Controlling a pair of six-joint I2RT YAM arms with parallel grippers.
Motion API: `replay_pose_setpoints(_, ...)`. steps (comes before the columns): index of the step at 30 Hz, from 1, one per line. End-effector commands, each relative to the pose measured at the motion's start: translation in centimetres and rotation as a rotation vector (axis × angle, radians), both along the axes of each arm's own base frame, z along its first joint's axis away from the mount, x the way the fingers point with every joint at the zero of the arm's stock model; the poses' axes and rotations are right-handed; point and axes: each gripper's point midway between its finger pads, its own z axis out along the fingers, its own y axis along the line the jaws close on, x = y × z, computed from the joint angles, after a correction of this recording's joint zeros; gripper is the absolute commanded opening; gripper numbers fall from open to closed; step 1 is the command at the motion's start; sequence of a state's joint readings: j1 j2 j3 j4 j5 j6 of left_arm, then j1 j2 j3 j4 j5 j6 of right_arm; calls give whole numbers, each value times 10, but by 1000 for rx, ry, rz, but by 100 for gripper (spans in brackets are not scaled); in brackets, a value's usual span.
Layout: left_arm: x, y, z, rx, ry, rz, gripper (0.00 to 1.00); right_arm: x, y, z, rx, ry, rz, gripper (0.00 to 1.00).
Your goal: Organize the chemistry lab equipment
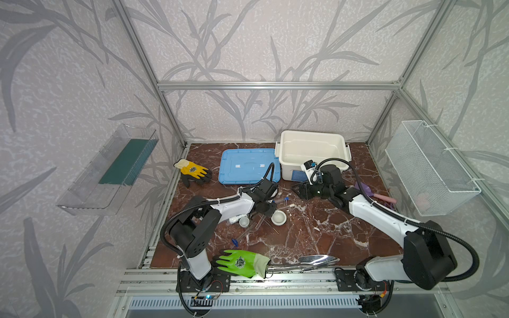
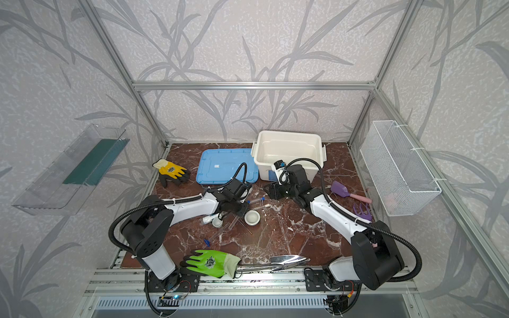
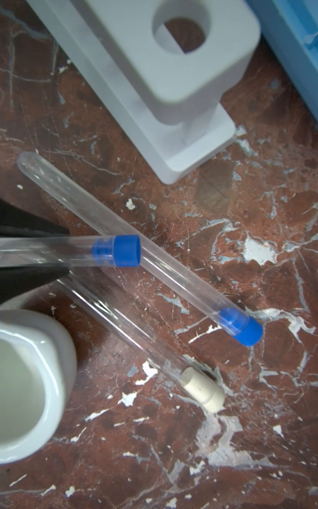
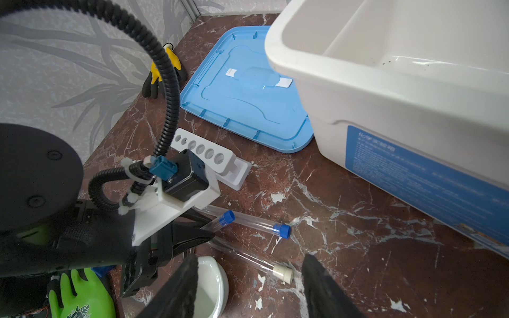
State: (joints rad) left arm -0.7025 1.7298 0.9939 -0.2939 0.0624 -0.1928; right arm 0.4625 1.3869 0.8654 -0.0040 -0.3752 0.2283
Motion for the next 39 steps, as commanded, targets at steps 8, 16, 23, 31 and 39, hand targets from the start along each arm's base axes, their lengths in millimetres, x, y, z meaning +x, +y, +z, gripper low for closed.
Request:
replay_pose_setpoints(8, 7, 1, 51, -39, -113, -11, 12, -4, 0, 12, 37, -6, 7, 60)
replay_pose_setpoints(16, -1, 8, 119, -246, -270, -25, 13, -30, 25, 50, 210, 7, 207, 61)
replay_pose_setpoints(23, -13, 19, 168, -506, -360, -35, 13, -42, 42, 89, 400, 0, 309, 62)
replay_pose_setpoints(31, -24, 13, 187, -577, -379, -95, 14, -50, 76, 104, 463, 5, 367, 62)
replay_pose_setpoints(39, -31, 10, 204, -624, -399, -133, 14, -44, 90, 100, 445, 18, 346, 61)
